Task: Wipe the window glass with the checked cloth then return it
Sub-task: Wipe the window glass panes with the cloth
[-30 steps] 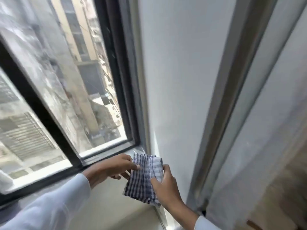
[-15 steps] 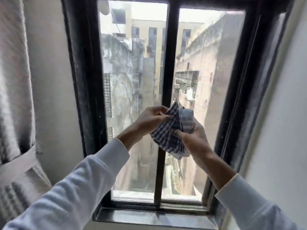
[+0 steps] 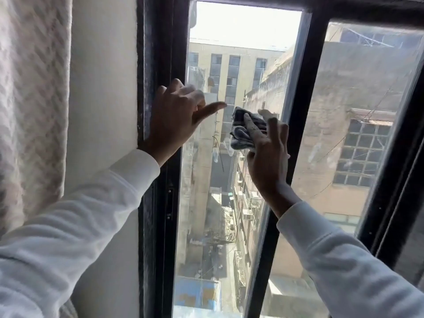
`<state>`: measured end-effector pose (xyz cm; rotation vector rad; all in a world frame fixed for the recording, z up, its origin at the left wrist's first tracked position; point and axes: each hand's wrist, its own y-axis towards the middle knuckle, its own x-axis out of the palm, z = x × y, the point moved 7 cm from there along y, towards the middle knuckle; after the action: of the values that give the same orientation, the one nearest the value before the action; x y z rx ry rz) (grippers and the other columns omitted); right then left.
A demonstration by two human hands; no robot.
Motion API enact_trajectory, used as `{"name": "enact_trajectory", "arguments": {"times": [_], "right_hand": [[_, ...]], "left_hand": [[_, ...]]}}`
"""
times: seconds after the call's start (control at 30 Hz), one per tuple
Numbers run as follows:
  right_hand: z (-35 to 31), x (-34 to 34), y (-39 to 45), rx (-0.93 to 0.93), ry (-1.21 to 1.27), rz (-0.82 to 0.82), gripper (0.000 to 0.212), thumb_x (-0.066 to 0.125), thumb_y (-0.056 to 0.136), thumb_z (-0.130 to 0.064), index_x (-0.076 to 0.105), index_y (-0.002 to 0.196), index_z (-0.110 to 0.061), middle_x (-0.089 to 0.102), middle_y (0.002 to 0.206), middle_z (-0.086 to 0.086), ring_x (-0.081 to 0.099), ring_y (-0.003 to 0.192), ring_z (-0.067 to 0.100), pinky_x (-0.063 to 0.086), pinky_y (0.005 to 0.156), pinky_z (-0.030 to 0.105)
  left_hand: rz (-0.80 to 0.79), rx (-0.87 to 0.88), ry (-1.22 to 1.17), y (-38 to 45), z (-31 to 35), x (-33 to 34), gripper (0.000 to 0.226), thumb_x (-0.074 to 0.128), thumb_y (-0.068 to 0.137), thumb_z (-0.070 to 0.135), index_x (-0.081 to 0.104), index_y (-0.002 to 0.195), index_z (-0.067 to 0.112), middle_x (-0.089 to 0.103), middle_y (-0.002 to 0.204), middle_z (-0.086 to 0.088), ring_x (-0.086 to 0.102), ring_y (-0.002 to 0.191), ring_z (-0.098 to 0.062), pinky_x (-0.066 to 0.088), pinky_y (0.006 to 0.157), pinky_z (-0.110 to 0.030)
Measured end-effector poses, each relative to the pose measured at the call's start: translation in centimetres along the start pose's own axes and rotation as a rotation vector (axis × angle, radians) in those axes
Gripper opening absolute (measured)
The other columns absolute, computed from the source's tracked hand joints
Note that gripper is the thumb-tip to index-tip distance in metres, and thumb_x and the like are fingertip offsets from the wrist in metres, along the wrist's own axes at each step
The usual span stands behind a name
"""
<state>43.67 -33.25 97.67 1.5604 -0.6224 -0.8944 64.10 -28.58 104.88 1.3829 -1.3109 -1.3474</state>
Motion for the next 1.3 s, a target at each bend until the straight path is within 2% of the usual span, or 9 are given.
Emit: {"name": "enact_trajectory", "arguments": {"times": [0.17,0.33,0.5,0.63,0.73,0.87,1.03,1.2,1.3], "right_hand": [[-3.5,7.1,-4.3,-0.180,0.000,-0.234,0.071,0.057,0.108,-0.041,0.036,0.167,-0.008,0.024,0.180,0.015,0.013,0.167,0.042,0.016,0.136,0.062],[-4.2,8.6,-2.3,-0.555,-0.108,-0.179,0.060,0.056,0.109,-0.021,0.039,0.167,-0.016,0.037,0.176,0.008,0.030,0.164,0.035,0.026,0.133,0.061],[0.0,6.7,-3.1,-0.223,-0.147,-0.024,0.052,0.061,0.105,-0.017,0.053,0.156,-0.024,0.039,0.167,0.007,0.037,0.142,0.041,0.045,0.113,0.064],[-3.3,8.4,-8.0,-0.503,-0.114,-0.165,0.061,0.076,0.088,-0.001,0.066,0.145,-0.019,0.065,0.150,0.011,0.044,0.131,0.033,0.046,0.112,0.055],[-3.6,8.2,-3.1,-0.502,-0.083,-0.089,0.052,0.070,0.100,-0.014,0.061,0.151,-0.020,0.056,0.153,0.008,0.046,0.122,0.031,0.046,0.112,0.052],[-0.6,7.4,-4.5,-0.194,-0.126,0.003,0.048,0.073,0.103,-0.021,0.059,0.148,-0.023,0.039,0.156,0.012,0.048,0.120,0.039,0.052,0.103,0.057],[-3.8,8.9,-6.2,-0.526,-0.099,-0.107,0.056,0.079,0.094,-0.014,0.066,0.147,-0.023,0.054,0.149,0.010,0.048,0.115,0.031,0.048,0.110,0.054],[0.1,7.2,-0.1,-0.103,-0.110,0.073,0.048,0.067,0.105,-0.026,0.056,0.151,-0.024,0.043,0.158,0.014,0.051,0.124,0.041,0.046,0.107,0.056],[-2.4,8.0,-5.9,-0.293,-0.100,-0.021,0.057,0.077,0.097,-0.016,0.061,0.152,-0.021,0.050,0.153,0.013,0.048,0.124,0.035,0.046,0.114,0.056]], "left_hand": [[0.214,-0.099,-0.012,0.5,-2.2,1.3,0.066,0.049,0.107,0.066,0.064,0.091,0.004,0.064,0.091,-0.015,0.059,0.084,-0.032,0.047,0.076,-0.042],[0.185,-0.169,0.035,-0.6,-3.5,3.3,0.081,0.022,0.110,0.068,0.066,0.102,0.001,0.064,0.104,-0.019,0.061,0.092,-0.037,0.051,0.083,-0.049],[0.202,-0.178,-0.004,-1.4,-3.9,4.2,0.076,0.025,0.109,0.065,0.068,0.101,0.003,0.065,0.103,-0.017,0.062,0.092,-0.034,0.050,0.079,-0.045],[0.217,-0.194,-0.059,-2.3,-3.6,5.0,0.052,0.048,0.110,0.053,0.067,0.101,0.006,0.067,0.106,-0.012,0.064,0.095,-0.030,0.044,0.083,-0.043],[0.291,-0.180,-0.143,-2.5,-3.9,4.8,0.035,0.059,0.111,0.037,0.067,0.100,0.004,0.068,0.103,-0.011,0.066,0.092,-0.027,0.046,0.084,-0.042],[0.321,-0.184,-0.130,-2.7,-3.9,4.6,0.033,0.058,0.111,0.035,0.068,0.100,0.005,0.068,0.103,-0.009,0.067,0.093,-0.025,0.043,0.084,-0.033],[0.262,-0.201,-0.092,-2.7,-3.4,4.6,0.036,0.058,0.111,0.040,0.069,0.104,0.006,0.070,0.108,-0.010,0.068,0.099,-0.029,0.047,0.088,-0.045],[0.208,-0.216,-0.012,-3.1,-3.1,4.9,0.037,0.056,0.112,0.044,0.068,0.122,0.010,0.068,0.137,-0.012,0.064,0.125,-0.035,0.046,0.102,-0.049],[0.162,-0.188,-0.001,-2.7,-2.6,5.2,0.045,0.052,0.112,0.044,0.062,0.145,0.014,0.052,0.167,-0.010,0.051,0.152,-0.031,0.036,0.123,-0.050]]}}
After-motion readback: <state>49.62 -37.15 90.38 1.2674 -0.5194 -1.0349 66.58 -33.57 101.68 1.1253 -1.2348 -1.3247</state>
